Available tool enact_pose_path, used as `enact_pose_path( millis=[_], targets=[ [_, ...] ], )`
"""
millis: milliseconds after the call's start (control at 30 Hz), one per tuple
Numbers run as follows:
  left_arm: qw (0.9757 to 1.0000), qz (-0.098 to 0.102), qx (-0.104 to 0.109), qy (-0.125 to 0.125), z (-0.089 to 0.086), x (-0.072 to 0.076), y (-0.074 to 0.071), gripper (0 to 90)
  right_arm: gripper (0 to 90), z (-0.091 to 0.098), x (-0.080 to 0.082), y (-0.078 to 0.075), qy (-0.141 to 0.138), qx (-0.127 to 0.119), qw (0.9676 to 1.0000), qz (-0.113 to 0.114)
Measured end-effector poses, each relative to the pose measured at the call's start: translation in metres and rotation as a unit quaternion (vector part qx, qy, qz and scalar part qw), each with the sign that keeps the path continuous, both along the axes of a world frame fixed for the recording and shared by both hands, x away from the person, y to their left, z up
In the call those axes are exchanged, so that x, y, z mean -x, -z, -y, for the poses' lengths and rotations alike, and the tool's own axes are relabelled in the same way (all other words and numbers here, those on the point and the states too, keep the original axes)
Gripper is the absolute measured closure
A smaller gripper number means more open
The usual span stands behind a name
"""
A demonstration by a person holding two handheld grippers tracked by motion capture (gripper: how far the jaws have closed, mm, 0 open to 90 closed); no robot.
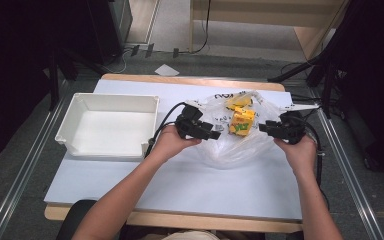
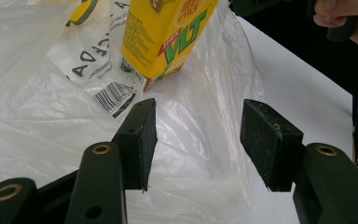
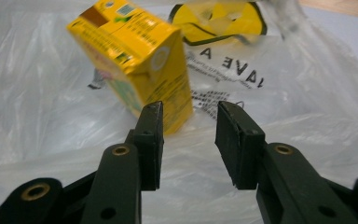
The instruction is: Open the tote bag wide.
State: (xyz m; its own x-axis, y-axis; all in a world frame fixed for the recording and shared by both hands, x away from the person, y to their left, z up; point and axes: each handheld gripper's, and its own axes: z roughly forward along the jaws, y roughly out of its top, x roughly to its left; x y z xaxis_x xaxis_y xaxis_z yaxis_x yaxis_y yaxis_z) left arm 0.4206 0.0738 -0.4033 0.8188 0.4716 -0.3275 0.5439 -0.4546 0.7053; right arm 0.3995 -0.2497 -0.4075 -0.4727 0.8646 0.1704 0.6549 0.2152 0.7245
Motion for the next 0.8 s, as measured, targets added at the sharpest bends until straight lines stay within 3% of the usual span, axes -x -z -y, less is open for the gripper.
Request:
enact_pose_path(
  millis=[233,800],
  targets=[
    [0.9999,0.006,-0.004,0.008,-0.001,0.000,-0.001,46.5,60.5,-0.014,0.026,0.006,-0.027,0.001,0.9996,0.012],
    [1.0000,0.008,-0.001,0.006,-0.007,-0.002,-0.001,46.4,54.9,-0.027,0.067,0.025,-0.068,-0.018,0.9974,0.015]
  ],
)
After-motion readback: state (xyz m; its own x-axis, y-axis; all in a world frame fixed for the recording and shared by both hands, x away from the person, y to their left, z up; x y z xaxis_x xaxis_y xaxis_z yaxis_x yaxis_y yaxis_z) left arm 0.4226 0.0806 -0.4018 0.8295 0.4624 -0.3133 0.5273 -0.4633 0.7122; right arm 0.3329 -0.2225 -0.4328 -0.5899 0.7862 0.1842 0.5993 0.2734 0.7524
